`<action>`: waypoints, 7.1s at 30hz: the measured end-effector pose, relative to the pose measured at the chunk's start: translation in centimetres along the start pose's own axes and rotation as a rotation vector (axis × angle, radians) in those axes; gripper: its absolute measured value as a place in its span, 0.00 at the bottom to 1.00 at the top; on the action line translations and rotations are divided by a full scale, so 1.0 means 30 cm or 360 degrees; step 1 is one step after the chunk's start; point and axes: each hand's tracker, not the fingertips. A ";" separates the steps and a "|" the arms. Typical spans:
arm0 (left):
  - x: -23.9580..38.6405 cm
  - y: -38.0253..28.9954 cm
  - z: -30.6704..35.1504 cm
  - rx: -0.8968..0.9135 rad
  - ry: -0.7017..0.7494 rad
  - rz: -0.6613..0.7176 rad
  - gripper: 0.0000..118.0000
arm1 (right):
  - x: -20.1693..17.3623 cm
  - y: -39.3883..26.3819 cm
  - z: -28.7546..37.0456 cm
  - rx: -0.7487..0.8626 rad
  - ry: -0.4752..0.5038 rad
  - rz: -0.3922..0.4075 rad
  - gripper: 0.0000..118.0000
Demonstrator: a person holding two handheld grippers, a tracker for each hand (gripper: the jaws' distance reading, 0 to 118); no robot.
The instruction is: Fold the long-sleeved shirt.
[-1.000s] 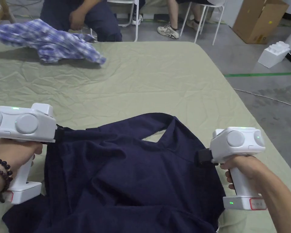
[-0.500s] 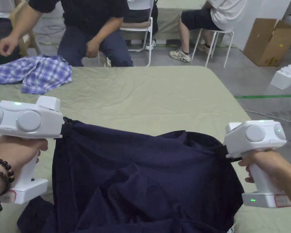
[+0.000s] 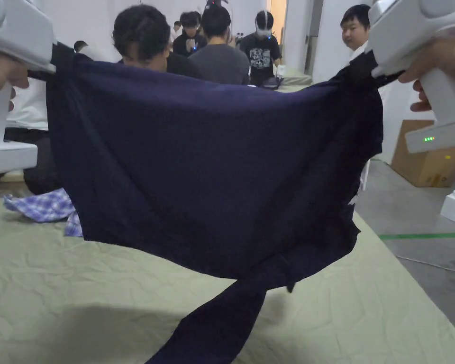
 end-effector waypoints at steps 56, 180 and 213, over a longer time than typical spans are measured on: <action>0.138 -1.145 0.264 -0.0591 -0.0126 0.0105 0.09 | -0.290 -1.136 0.024 -0.0429 0.0288 -0.0124 0.03; 0.145 -1.476 -0.204 -0.0956 -0.0153 0.0151 0.94 | -0.552 -1.600 -0.767 -0.1329 0.0258 -0.0127 0.51; -0.016 -0.393 0.015 -0.0139 -0.0199 0.0067 0.08 | -0.141 -0.301 -0.018 -0.0043 0.0189 0.0216 0.04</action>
